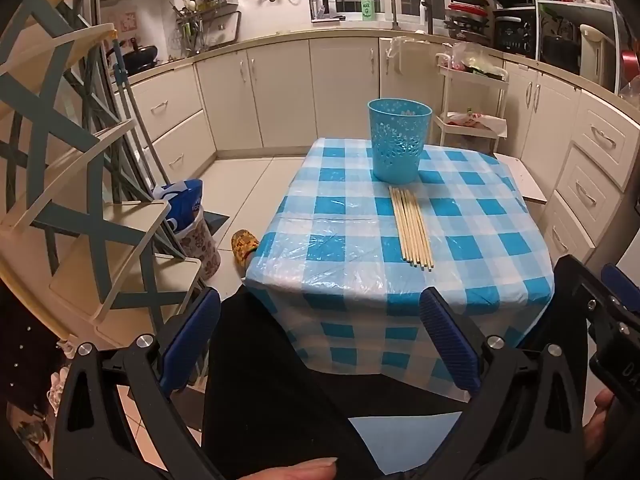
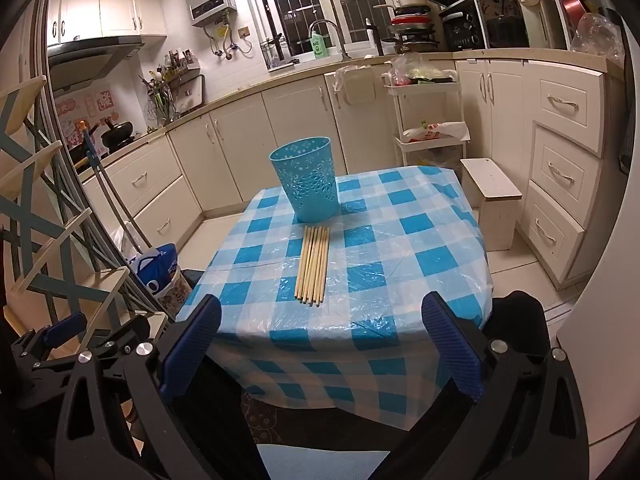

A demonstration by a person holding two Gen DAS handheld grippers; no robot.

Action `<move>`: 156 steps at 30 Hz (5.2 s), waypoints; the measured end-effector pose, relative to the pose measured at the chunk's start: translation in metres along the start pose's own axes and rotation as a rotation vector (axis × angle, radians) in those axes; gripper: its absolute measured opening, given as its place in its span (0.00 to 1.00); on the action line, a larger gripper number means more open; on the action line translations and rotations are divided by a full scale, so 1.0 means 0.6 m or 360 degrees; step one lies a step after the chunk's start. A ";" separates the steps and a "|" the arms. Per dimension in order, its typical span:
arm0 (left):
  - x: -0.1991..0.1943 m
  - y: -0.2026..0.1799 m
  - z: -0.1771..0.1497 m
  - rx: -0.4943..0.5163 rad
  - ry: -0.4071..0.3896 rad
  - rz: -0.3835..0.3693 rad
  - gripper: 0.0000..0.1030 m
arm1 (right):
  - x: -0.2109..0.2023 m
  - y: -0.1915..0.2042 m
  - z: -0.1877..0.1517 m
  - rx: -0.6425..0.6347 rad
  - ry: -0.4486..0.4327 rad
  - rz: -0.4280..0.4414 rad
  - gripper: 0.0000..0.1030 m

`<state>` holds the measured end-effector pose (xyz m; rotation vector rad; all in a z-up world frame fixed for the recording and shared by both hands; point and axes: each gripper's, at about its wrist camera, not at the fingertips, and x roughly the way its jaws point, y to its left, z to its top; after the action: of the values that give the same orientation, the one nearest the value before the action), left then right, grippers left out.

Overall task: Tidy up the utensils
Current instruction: 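Move both tools toward the wooden sticks beside the teal cup, then grasp one wooden stick with the right tool while the left tool grasps another stick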

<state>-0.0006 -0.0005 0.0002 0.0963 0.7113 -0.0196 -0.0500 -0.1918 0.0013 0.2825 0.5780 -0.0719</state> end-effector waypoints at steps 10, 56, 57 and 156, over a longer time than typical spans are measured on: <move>0.001 0.002 0.000 -0.0010 0.0012 -0.0008 0.93 | 0.003 -0.002 0.002 0.0005 0.0009 0.0002 0.93; -0.015 0.016 0.058 -0.0124 -0.0130 -0.0077 0.93 | -0.039 0.029 0.051 -0.0053 -0.0169 0.0015 0.93; -0.015 0.015 0.057 -0.0123 -0.0130 -0.0075 0.93 | -0.039 0.028 0.051 -0.0053 -0.0169 0.0015 0.93; 0.347 -0.001 0.115 -0.0211 0.0354 -0.0096 0.93 | 0.509 -0.024 0.085 -0.0152 0.0598 0.0016 0.33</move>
<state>0.2020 -0.0045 -0.0841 -0.0509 0.9359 -0.0196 0.2306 -0.2164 -0.1288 0.2065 0.9505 0.0195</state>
